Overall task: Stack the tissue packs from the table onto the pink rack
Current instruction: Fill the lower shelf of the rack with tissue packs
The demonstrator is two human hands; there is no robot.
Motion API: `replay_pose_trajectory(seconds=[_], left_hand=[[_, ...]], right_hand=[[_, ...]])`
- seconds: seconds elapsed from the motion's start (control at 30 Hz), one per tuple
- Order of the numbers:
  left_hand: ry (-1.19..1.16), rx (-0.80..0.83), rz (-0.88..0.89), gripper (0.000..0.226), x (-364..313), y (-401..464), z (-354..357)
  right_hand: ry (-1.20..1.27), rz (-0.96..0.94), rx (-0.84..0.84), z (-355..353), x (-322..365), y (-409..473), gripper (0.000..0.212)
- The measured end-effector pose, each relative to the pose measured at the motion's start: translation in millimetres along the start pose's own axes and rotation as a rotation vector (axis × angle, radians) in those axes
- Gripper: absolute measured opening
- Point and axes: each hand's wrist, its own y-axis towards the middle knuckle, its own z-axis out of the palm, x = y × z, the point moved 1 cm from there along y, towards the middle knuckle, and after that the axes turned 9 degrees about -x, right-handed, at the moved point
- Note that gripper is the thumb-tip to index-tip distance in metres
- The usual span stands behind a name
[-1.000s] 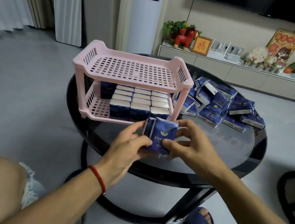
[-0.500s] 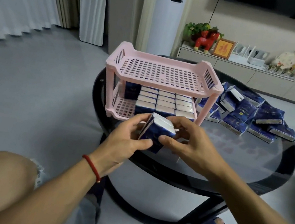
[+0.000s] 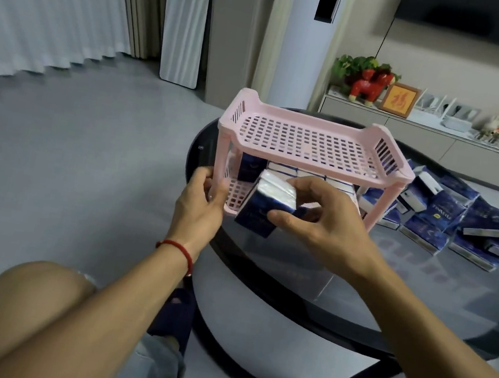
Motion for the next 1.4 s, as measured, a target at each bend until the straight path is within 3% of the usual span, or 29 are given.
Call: replay_pose_trajectory(seconds=[0.27,0.43,0.7,0.87,1.03,1.13,1.4], left_hand=[[0.027,-0.038,0.048,0.013,-5.9,12.2,-1.5],[-0.018,-0.039,0.050,0.020,-9.1,11.9,-1.7],[-0.007,-0.057,0.050,0.022,-11.5,10.9,-0.5],[-0.004,-0.064,0.040,0.024,-11.7,10.8,0.1],[0.006,-0.076,0.036,0.025,-12.6,10.8,-0.3],[0.016,-0.079,0.044,0.026,-12.7,10.3,0.3],[0.026,-0.091,0.056,0.026,-5.9,13.1,0.5]], right_hand=[[-0.175,-0.066,-0.040,32.6,13.2,33.9,0.039],[-0.359,-0.027,-0.055,48.5,15.9,63.7,0.036],[-0.819,0.097,0.001,66.4,9.1,88.9,0.060],[-0.860,-0.120,-0.073,65.9,16.7,69.7,0.056],[-0.911,-0.353,0.117,62.7,11.6,49.7,0.031],[-0.989,-0.319,0.219,66.3,10.1,59.7,0.043],[-1.069,-0.266,0.245,70.4,10.5,67.0,0.047]])
